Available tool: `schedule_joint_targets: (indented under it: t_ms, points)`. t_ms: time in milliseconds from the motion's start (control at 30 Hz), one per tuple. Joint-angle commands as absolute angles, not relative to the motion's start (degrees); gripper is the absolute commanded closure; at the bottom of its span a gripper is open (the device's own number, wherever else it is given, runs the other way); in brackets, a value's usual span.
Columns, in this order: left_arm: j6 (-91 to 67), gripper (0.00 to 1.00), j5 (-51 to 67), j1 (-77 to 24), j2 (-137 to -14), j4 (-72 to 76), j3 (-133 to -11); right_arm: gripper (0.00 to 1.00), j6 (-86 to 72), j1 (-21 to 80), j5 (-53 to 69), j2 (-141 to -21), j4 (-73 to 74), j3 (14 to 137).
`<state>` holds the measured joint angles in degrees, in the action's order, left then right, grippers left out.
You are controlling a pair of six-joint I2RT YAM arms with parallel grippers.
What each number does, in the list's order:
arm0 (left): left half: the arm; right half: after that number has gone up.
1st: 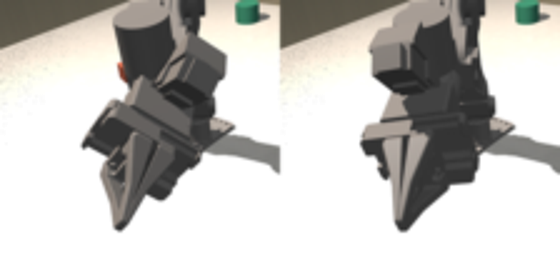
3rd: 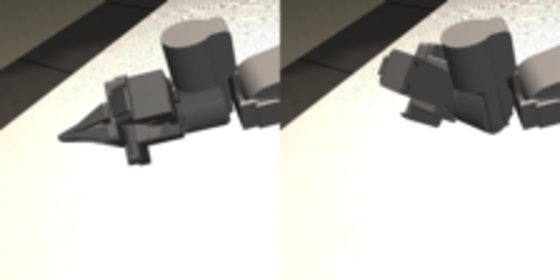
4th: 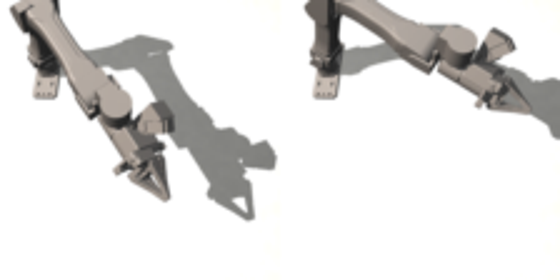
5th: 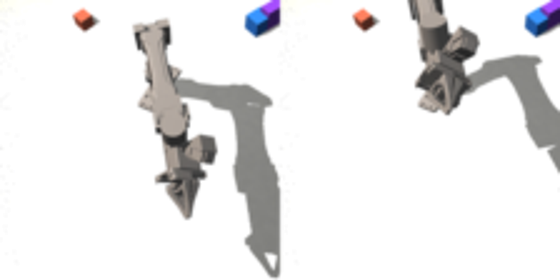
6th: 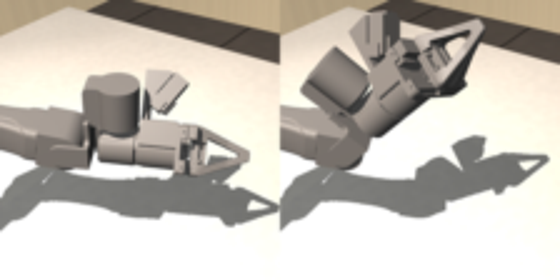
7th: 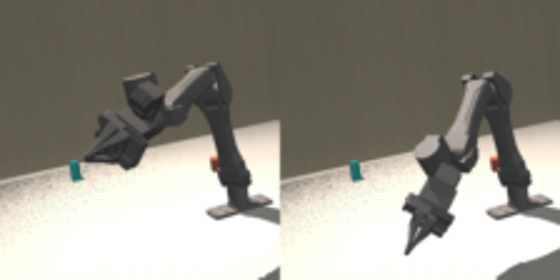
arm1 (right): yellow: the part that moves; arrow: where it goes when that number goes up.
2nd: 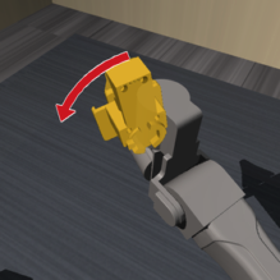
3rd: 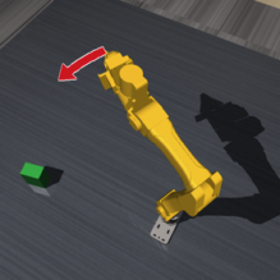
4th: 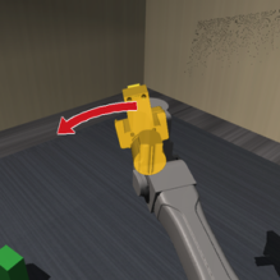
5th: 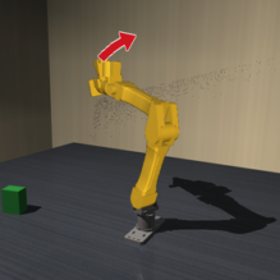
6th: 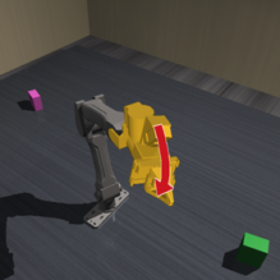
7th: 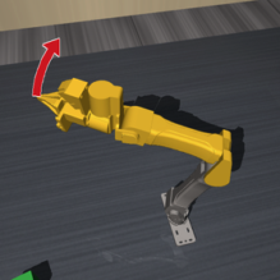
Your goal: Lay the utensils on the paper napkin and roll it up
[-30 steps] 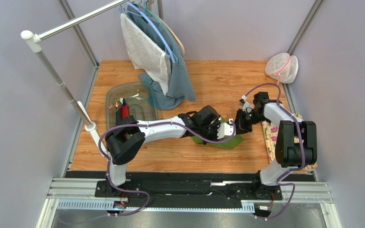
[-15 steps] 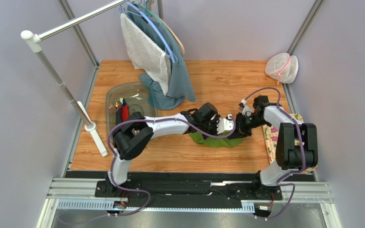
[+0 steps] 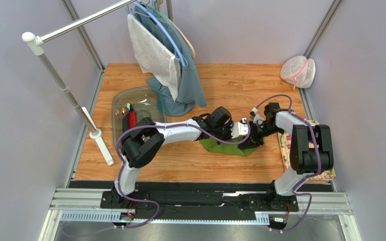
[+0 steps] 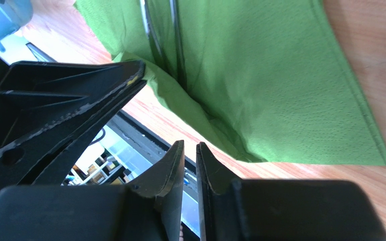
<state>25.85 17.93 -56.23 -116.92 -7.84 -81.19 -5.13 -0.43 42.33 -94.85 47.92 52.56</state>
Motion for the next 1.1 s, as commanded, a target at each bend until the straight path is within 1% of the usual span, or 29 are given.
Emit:
schedule_joint_targets:
  t_ms: [0, 33, 67, 100, 133, 167, 233, 267, 333, 433, 500, 533, 600, 633, 700, 733, 833, 1000, 1067]
  points:
    - [25.0, 0.97, 18.7, -56.2, -117.9, -6.2, -83.8, 0.81, -6.2, 1.7, 41.0, -96.5, 45.7, 53.3]
    - [24.5, 0.94, 18.3, -56.1, -117.8, -6.4, -84.1, 0.82, -6.2, 1.8, 40.5, -96.9, 45.6, 53.3]
    - [23.9, 0.88, 18.2, -55.9, -117.7, -6.8, -84.2, 0.82, -6.2, 1.8, 39.4, -97.4, 45.4, 53.4]
    - [23.1, 0.84, 18.2, -55.6, -117.2, -7.0, -84.2, 0.82, -6.1, 1.8, 39.1, -98.3, 45.4, 53.6]
    - [21.3, 0.78, 18.6, -54.9, -116.6, -7.4, -84.2, 0.82, -6.1, 1.8, 38.6, -98.7, 45.4, 53.7]
    - [20.1, 0.66, 18.8, -54.8, -116.0, -8.3, -84.1, 0.82, -6.1, 1.8, 37.8, -99.1, 45.4, 53.8]
    - [15.7, 0.58, 20.0, -53.6, -112.9, -8.7, -82.4, 0.84, -5.9, 1.8, 37.2, -100.4, 45.4, 54.1]
    - [14.3, 0.42, 20.3, -53.4, -111.3, -8.9, -81.5, 0.84, -6.0, 1.8, 36.4, -100.7, 45.4, 54.2]
    - [10.5, 0.38, 21.2, -53.4, -106.4, -8.7, -78.0, 0.86, -6.1, 1.8, 35.2, -101.0, 45.4, 54.5]
    - [4.0, 0.39, 23.9, -53.3, -101.4, -9.7, -74.0, 0.86, -6.3, 1.8, 34.3, -101.0, 45.4, 54.7]
    - [0.5, 0.44, 26.4, -53.3, -99.8, -10.8, -71.6, 0.86, -6.3, 1.8, 34.2, -101.2, 45.4, 54.8]
    - [-3.2, 0.51, 26.9, -53.3, -99.6, -10.4, -70.7, 0.86, -6.4, 1.8, 34.1, -101.3, 45.4, 54.8]
    - [-8.0, 0.59, 28.6, -53.3, -99.4, -9.1, -68.0, 0.87, -6.2, 1.8, 34.2, -101.6, 45.2, 55.0]
    - [-9.3, 0.66, 29.0, -53.3, -99.7, -7.5, -67.2, 0.87, -6.2, 1.8, 34.3, -101.7, 45.2, 55.1]
    - [-12.7, 0.73, 31.2, -52.9, -100.9, -6.5, -66.4, 0.87, -6.1, 1.8, 34.3, -102.0, 45.3, 55.5]
    - [-14.0, 0.78, 32.2, -52.6, -101.5, -5.1, -66.3, 0.87, -6.1, 1.8, 34.3, -102.0, 45.1, 55.5]
    - [-18.8, 0.83, 35.5, -51.1, -104.3, -2.0, -66.4, 0.88, -6.0, 1.8, 34.2, -102.0, 44.7, 55.9]
    - [-24.4, 0.90, 36.4, -48.4, -109.4, -0.4, -68.3, 0.89, -6.2, 1.8, 34.0, -101.6, 44.4, 55.8]
    - [-26.1, 0.91, 36.4, -47.3, -111.6, -0.4, -68.5, 0.89, -6.2, 1.8, 33.6, -101.7, 44.3, 55.9]
